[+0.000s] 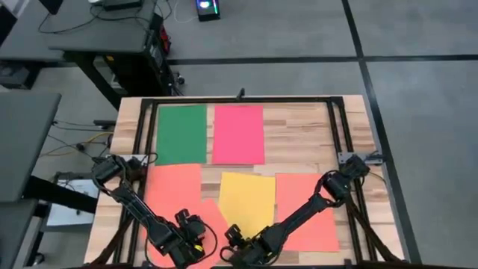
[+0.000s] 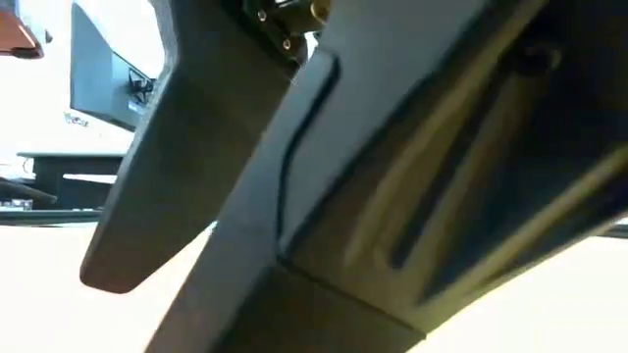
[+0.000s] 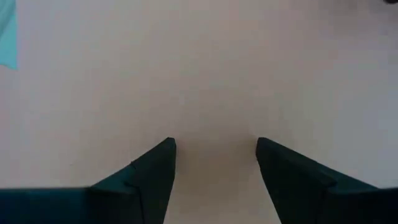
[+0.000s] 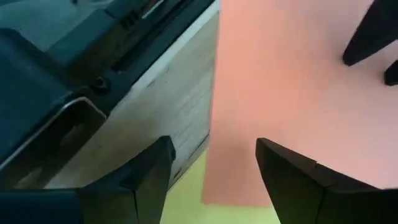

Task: Organize paper
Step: Stack the orange paper on top of the orange paper

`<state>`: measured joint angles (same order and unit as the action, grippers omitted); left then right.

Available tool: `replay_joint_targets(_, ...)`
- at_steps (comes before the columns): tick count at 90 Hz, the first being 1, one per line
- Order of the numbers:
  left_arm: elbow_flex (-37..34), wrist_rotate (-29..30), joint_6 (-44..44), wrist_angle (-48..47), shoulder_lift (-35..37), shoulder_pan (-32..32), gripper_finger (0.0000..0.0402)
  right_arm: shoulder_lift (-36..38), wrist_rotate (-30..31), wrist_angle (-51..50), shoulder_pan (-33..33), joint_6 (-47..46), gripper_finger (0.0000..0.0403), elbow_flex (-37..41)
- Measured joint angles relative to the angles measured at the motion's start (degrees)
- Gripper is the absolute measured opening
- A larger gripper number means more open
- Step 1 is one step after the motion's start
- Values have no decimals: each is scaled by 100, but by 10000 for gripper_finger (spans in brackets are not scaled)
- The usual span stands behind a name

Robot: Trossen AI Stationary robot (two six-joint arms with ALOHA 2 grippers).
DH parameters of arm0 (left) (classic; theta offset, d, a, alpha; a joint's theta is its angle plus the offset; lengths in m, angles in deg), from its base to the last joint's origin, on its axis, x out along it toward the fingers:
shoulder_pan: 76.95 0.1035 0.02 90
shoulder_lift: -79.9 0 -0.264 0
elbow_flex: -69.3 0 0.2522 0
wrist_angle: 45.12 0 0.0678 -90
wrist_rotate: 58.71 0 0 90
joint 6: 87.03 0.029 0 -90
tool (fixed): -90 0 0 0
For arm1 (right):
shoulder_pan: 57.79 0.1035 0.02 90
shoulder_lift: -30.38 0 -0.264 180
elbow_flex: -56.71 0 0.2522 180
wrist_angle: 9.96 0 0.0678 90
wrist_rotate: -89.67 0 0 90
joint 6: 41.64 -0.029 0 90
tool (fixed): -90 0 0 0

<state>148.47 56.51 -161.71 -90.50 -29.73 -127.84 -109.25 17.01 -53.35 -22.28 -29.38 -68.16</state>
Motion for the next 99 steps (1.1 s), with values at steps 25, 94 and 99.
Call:
replay_joint_targets(25, -2, -39, 93, 196, -2, 0, 210, -15, 455, 187, -50, 328, 223, -26)
replay_joint_targets(94, -2, -71, 135, 158, -9, 0, 210, 5, 2068, 1084, -9, 888, 223, -42)
replay_joint_targets(99, -2, -82, 137, 160, -9, 0, 210, -48, 2309, 1161, -103, 963, 223, -29)
